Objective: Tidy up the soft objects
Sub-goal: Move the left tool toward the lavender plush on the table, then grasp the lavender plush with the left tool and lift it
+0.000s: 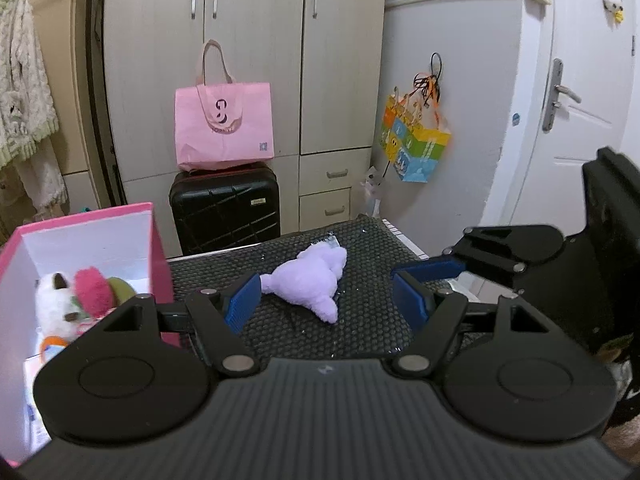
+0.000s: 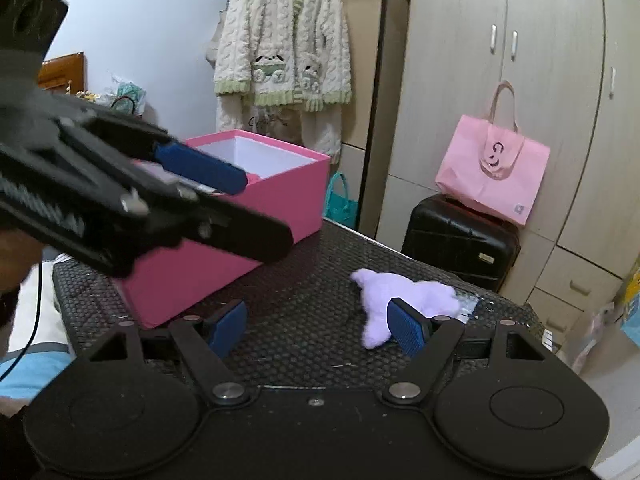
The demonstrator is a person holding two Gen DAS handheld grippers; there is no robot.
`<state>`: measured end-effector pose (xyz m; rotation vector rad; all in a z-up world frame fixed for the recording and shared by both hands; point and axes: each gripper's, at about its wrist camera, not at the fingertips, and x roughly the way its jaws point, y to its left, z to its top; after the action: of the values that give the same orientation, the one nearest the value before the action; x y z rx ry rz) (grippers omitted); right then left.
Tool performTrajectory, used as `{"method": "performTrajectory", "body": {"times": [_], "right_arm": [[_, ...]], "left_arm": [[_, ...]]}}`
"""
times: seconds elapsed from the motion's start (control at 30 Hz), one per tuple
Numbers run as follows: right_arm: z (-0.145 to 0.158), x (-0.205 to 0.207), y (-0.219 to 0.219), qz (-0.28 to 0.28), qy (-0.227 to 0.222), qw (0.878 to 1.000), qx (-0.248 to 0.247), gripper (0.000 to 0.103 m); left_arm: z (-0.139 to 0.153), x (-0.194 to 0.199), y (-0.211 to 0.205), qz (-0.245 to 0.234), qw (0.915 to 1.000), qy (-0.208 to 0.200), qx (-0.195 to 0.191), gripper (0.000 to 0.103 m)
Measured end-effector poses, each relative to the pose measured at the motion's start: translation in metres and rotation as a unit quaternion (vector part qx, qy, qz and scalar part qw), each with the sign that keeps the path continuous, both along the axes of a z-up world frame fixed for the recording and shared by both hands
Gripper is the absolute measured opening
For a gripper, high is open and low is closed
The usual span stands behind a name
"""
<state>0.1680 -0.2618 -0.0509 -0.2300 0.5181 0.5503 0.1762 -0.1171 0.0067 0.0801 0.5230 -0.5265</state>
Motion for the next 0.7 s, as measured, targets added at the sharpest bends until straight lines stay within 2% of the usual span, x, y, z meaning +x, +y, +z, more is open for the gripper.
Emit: {"method": "performTrajectory", "body": {"times": [0.2,0.27,0.37,0.5,0.57,0.7], "right_arm": [[-0.018,0.031,-0.025,0.002,0.005,1.0,0.008,0.089],[-0.028,0.046,-0.032,0.006,0.017,1.0,0.006,0.089],[-0.042,0.066,-0.042,0.013,0.032,0.999,0.004,0.089],[-0.055,0.087,-0.05,0.026,0.032,0.999,-0.005,0.092],[-0.059,0.097,-0.054,0.035,0.029,0.999,-0.003,0.096],[-0.068,0.115,-0.059,0.053,0.027,0.998,-0.002,0.096]], "left_arm": [[-0.024,0.033,-0.019,0.027,0.9995,0.018,0.003,0.075],[-0.03,0.043,-0.024,0.038,0.9986,0.036,-0.006,0.079],[-0.04,0.054,-0.033,0.033,0.9969,0.069,-0.02,0.081],[-0.052,0.064,-0.047,0.047,0.996,0.075,-0.015,0.085],[-0.059,0.073,-0.051,0.056,0.9947,0.081,-0.028,0.087],[-0.071,0.092,-0.052,0.074,0.9913,0.089,-0.062,0.087]]}}
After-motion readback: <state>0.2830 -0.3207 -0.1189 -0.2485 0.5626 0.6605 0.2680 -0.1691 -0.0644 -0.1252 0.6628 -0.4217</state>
